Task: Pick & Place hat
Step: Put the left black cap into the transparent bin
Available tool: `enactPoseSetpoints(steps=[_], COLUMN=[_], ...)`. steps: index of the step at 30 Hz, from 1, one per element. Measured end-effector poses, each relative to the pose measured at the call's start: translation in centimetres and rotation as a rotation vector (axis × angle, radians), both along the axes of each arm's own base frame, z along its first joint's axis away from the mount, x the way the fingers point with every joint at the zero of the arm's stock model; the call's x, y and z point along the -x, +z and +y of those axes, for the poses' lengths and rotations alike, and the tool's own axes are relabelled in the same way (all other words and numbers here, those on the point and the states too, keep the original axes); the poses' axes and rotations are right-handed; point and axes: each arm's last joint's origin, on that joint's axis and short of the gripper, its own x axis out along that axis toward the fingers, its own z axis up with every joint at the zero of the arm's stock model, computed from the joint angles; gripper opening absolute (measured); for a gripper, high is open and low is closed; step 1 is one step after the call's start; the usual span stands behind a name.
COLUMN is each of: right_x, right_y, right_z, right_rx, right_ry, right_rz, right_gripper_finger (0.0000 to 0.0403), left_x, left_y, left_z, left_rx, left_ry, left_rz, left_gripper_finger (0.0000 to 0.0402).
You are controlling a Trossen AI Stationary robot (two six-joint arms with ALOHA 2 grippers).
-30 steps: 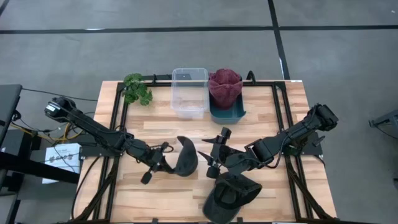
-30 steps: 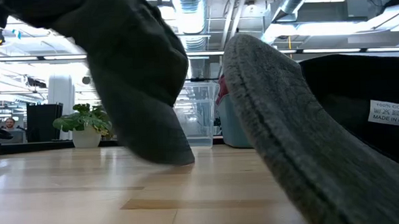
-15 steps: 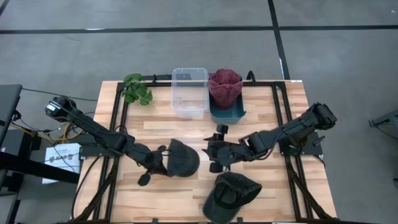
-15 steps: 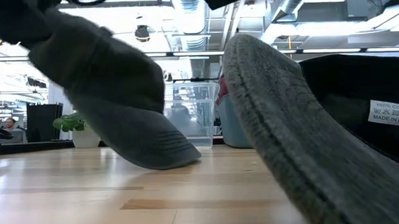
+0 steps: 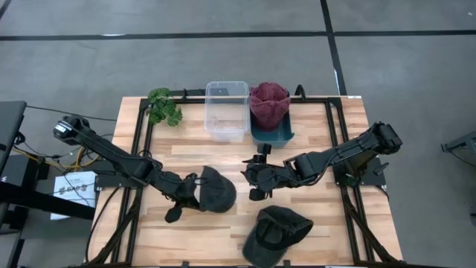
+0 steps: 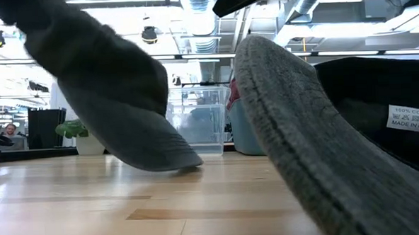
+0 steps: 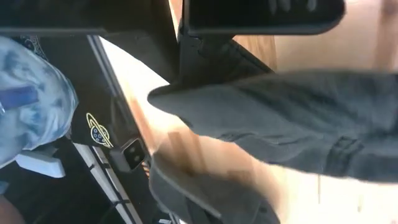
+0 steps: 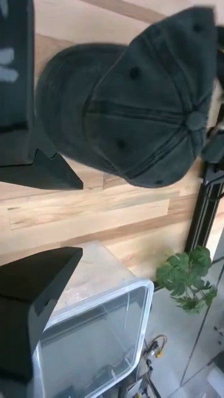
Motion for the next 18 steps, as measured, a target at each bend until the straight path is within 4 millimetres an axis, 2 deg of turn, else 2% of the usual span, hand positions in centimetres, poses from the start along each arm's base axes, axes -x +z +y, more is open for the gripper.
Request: enactPoseSetpoints(steps=[10, 15, 18], right_x=[-0.2, -0.9, -1.6], right_y=[0.3, 0.8, 1.3], right_z=[0.2, -0.1, -0.7], right_rx=[0.141, 0.191, 0.162], right_ry=[0.116, 0.204, 0.296], right_rz=[0.027, -0.009, -0.057], right_gripper_finger=[0.0134, 0.0127, 0.0122], left_x=[1.3, 2.6, 3.1], left_y=[8.0, 10.8, 11.7], left_z=[0.7, 1.4, 1.5], left_rx=[0.004, 0.053, 0.098], left_ry=[0.019, 0.057, 0.058], left_rz=[0.059, 0.106, 0.114], left_gripper_finger=[0.0006, 0.0006, 0.0006])
